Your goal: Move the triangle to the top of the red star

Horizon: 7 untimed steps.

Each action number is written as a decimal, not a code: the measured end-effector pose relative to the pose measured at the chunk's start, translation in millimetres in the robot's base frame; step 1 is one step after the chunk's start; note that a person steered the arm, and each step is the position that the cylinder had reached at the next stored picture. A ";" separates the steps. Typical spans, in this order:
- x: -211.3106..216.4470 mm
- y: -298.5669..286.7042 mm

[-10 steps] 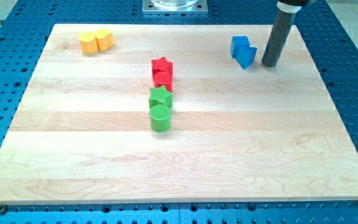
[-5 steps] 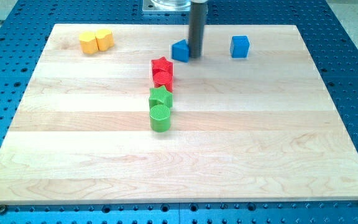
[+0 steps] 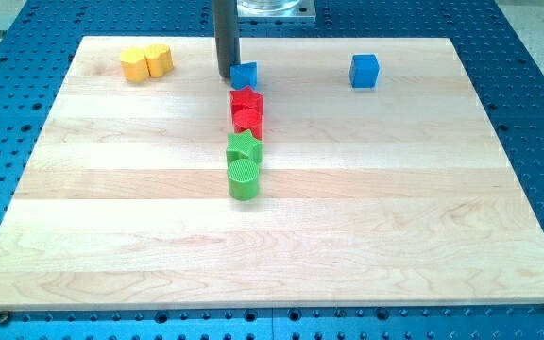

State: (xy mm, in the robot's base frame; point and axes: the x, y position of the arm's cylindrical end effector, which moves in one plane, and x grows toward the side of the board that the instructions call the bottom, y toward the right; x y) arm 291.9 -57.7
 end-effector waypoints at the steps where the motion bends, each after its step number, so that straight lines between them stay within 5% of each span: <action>1: 15.1 26.0; 4: -0.9 102.2; 5: 67.9 118.9; 7: 77.6 118.9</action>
State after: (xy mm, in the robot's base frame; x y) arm 369.6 61.1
